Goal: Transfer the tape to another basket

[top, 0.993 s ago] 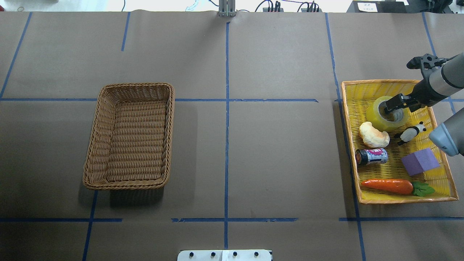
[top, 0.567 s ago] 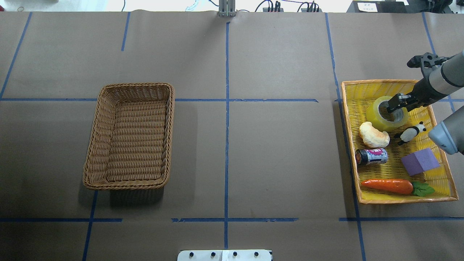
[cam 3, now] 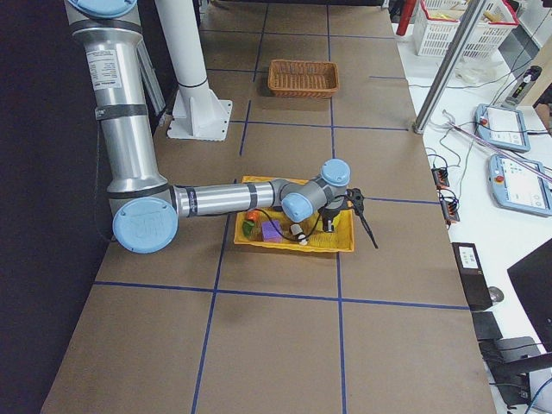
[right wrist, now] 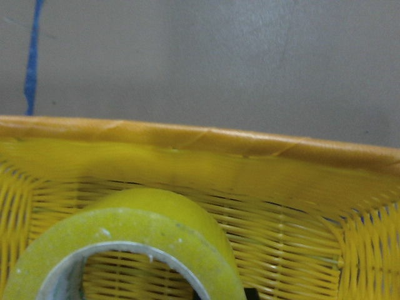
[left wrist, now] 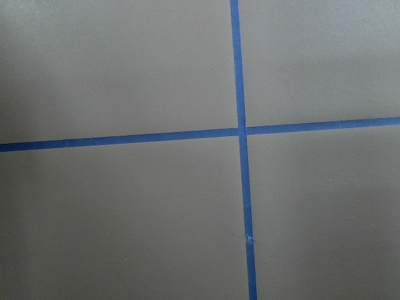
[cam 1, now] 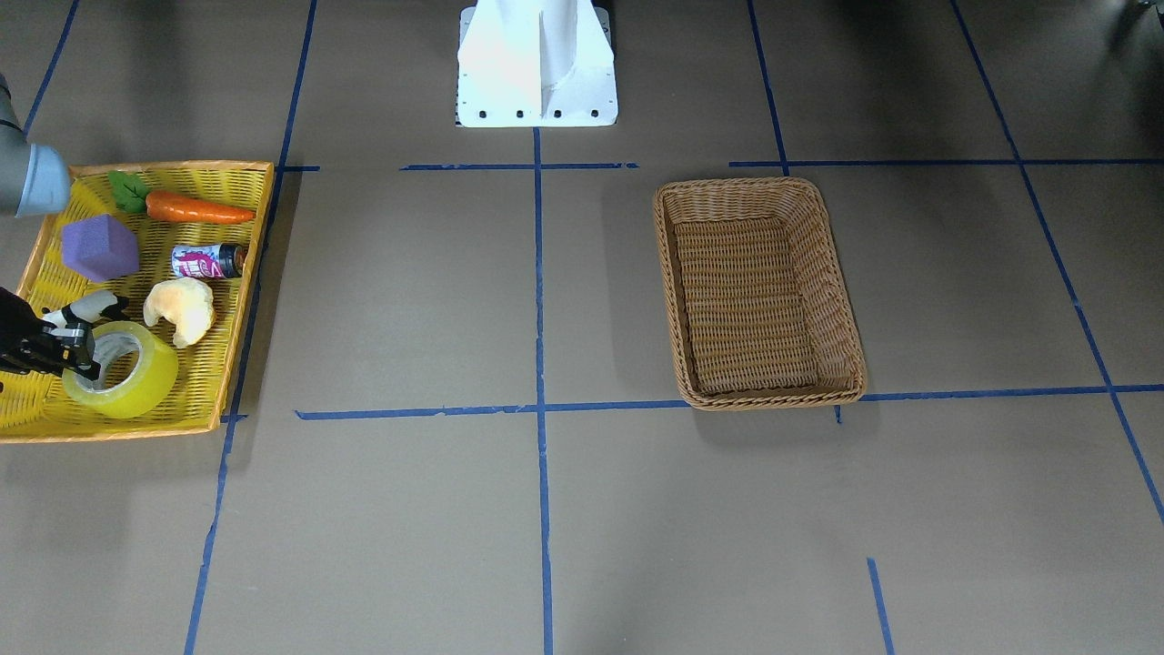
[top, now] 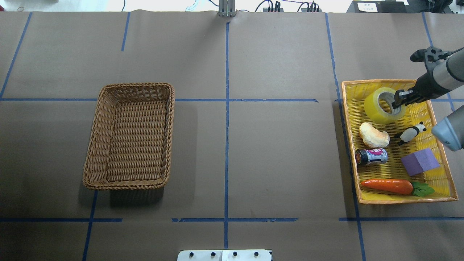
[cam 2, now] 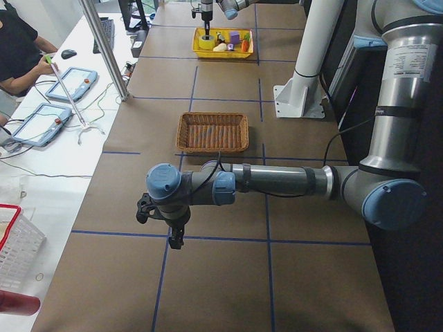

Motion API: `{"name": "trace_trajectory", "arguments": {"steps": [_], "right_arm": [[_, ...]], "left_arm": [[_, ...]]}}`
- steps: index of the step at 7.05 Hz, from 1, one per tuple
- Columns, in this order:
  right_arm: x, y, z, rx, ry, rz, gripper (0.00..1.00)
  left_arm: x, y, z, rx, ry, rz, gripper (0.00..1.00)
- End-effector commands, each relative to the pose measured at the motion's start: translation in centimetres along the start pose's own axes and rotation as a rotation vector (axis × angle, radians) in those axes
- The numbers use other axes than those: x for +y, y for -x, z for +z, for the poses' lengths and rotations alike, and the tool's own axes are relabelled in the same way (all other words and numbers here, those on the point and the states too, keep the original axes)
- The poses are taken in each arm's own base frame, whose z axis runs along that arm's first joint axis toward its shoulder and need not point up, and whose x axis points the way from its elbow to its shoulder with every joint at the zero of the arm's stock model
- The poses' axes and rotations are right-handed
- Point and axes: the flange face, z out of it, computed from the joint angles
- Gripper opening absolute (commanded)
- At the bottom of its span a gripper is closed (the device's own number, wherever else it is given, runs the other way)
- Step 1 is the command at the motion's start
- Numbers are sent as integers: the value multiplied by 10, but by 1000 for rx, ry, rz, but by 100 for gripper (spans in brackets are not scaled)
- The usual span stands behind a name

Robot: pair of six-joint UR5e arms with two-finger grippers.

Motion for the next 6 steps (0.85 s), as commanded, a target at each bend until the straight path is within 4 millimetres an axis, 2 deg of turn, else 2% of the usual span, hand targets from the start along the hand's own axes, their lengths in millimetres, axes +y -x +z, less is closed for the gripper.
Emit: {"name": "trace_trajectory", "arguments": {"steps": [1,2,3,4,5,6], "right_arm": [[-8,5,-68,-156,-28,12,0],[-8,20,-88,-210,-28,28,0],[-16,45,-104,-237,-39,112,0],[-31,82,-118,-270,-46,178,0],[-30,117,-120,-307,-39,208,0],[-22,140,-113,-362,-43,228,0]], "left_arm": [[-5,-6,-6,-1,-13,11,100],[-17,-16,-18,-4,-36,34,100],[-37,-33,-34,-6,-64,39,100],[-55,-79,-41,20,-82,-15,100],[-65,-150,-43,46,-92,-29,100],[-70,-209,-46,76,-116,-49,100]]}}
